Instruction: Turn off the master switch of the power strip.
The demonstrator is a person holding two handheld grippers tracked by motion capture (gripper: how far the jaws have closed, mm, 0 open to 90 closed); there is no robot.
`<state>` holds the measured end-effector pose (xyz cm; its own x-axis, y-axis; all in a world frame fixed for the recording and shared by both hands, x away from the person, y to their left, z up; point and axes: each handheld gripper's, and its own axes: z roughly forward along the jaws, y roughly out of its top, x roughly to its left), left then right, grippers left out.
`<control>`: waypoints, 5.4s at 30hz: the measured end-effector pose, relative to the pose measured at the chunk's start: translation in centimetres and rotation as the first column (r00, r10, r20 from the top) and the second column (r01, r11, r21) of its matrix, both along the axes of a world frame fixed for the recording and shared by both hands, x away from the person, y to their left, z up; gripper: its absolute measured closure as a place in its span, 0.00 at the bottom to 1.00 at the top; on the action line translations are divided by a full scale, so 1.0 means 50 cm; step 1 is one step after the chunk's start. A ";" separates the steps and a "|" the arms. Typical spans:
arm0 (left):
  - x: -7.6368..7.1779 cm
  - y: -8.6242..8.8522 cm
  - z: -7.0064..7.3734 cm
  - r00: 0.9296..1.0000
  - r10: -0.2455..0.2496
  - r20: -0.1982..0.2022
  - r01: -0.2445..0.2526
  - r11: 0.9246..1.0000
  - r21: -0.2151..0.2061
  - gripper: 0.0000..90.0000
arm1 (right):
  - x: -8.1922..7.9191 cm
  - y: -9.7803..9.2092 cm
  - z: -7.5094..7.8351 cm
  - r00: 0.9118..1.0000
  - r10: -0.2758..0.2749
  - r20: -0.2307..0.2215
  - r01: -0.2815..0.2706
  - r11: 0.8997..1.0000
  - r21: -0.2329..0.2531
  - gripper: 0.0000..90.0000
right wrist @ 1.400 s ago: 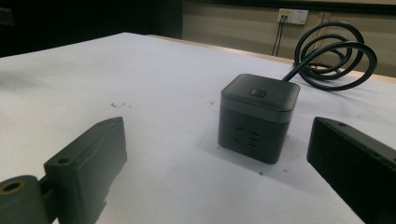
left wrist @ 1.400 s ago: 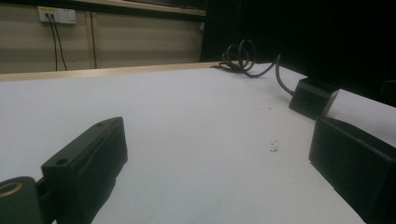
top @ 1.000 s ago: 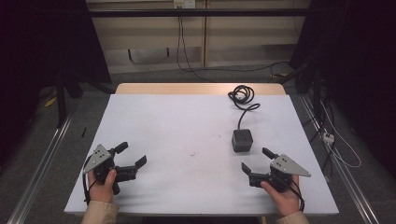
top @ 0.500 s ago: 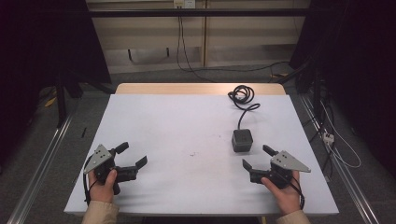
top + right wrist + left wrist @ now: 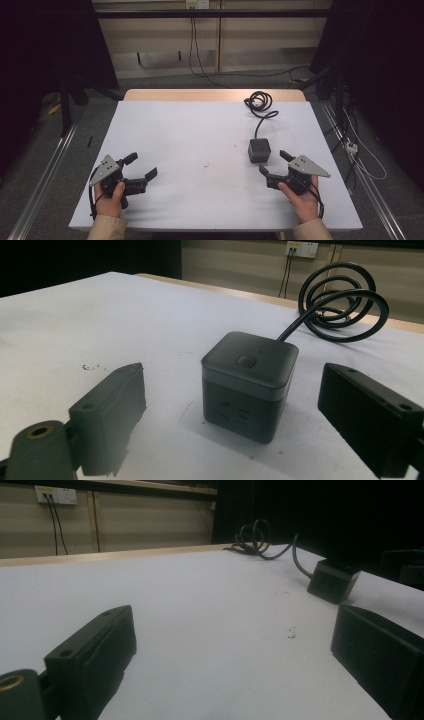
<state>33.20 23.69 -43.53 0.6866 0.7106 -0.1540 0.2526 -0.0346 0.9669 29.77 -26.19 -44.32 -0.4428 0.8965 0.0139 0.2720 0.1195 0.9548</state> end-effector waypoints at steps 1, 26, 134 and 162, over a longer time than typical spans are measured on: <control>0.000 0.000 0.000 1.000 0.000 0.000 0.000 1.000 0.000 0.05 | 0.003 0.000 0.001 1.000 0.000 0.001 0.000 1.000 0.003 0.14; -0.002 -0.001 0.001 1.000 -0.009 0.010 0.009 1.000 0.004 0.05 | 0.026 0.001 0.015 0.999 -0.008 -0.036 0.008 1.000 0.005 0.30; -0.005 -0.002 -0.005 0.999 -0.034 0.004 0.034 0.999 0.014 0.04 | 0.104 0.023 0.038 0.989 0.033 -0.141 -0.034 0.999 -0.009 0.92; -0.006 -0.004 -0.005 1.000 -0.031 0.001 0.031 0.999 0.017 0.04 | 0.112 0.009 0.043 0.985 0.026 -0.170 -0.025 1.000 0.009 1.00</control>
<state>32.91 23.51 -43.80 0.7086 0.6913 -0.1414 0.2498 -0.0584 0.9665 35.35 -25.73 -42.15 -0.4563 0.8845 0.0972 0.4277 0.1223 0.8956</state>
